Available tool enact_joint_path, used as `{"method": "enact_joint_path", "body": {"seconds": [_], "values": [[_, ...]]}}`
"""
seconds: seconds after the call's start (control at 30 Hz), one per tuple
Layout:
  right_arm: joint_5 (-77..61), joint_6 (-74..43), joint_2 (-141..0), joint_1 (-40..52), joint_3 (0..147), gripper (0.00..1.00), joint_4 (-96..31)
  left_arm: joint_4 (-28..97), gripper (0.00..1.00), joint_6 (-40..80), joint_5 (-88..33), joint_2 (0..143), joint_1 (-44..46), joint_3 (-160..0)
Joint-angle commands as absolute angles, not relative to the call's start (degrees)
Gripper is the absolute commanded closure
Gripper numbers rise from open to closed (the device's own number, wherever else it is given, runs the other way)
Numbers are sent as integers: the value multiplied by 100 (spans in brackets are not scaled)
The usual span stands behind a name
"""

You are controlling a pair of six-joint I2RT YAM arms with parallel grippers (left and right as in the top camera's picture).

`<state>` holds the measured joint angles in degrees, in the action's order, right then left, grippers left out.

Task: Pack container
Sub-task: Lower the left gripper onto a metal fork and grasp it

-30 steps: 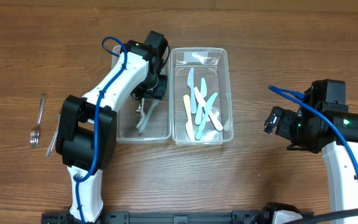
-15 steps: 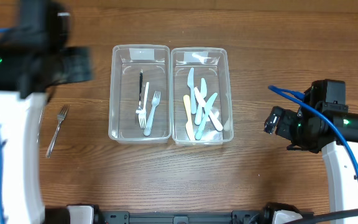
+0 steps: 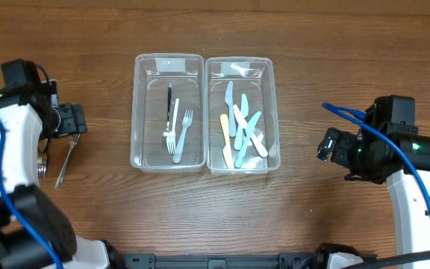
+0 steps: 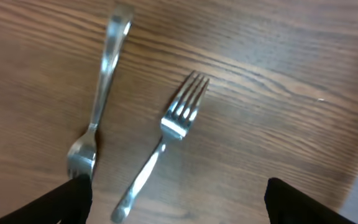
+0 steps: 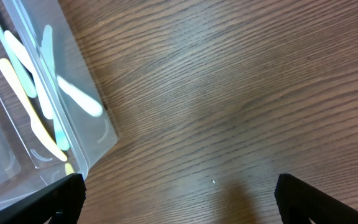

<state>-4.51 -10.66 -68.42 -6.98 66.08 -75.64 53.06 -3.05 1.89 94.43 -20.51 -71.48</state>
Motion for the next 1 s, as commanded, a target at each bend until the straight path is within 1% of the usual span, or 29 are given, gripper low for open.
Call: {"method": "enact_joint_path", "body": {"seconds": [0.0, 0.23, 0.5, 0.57, 0.7, 0.77, 0.87, 0.97], "values": [[-482, -1046, -6805, -672, 6617, 0, -7529, 5122, 13, -738, 40, 10193, -2067, -7100], [-482, -1046, -6805, -672, 6617, 0, -7529, 4912, 14, -773, 40, 11332, -2067, -7098], [-462, -1044, -6805, -672, 6617, 0, -7529, 4742, 16, -773, 43, 11616, -2067, -7098], [-462, -1044, -6805, -672, 6617, 0, -7529, 4595, 25, -775, 40, 11616, -2067, -7098], [-462, -1044, -6805, -672, 6615, 0, -7529, 4421, 46, -777, 40, 11616, -2067, -7098], [-462, -1044, -6805, -672, 6615, 0, -7531, 4359, 53, -777, 43, 11616, -2064, -7098], [-460, -1044, -6805, -672, 6617, 0, -7531, 4296, 60, -840, 40, 11616, -2064, -7098], [-460, -1044, -6805, -672, 6617, 0, -7529, 4289, 63, -862, 38, 11616, -2064, -7098]]}}
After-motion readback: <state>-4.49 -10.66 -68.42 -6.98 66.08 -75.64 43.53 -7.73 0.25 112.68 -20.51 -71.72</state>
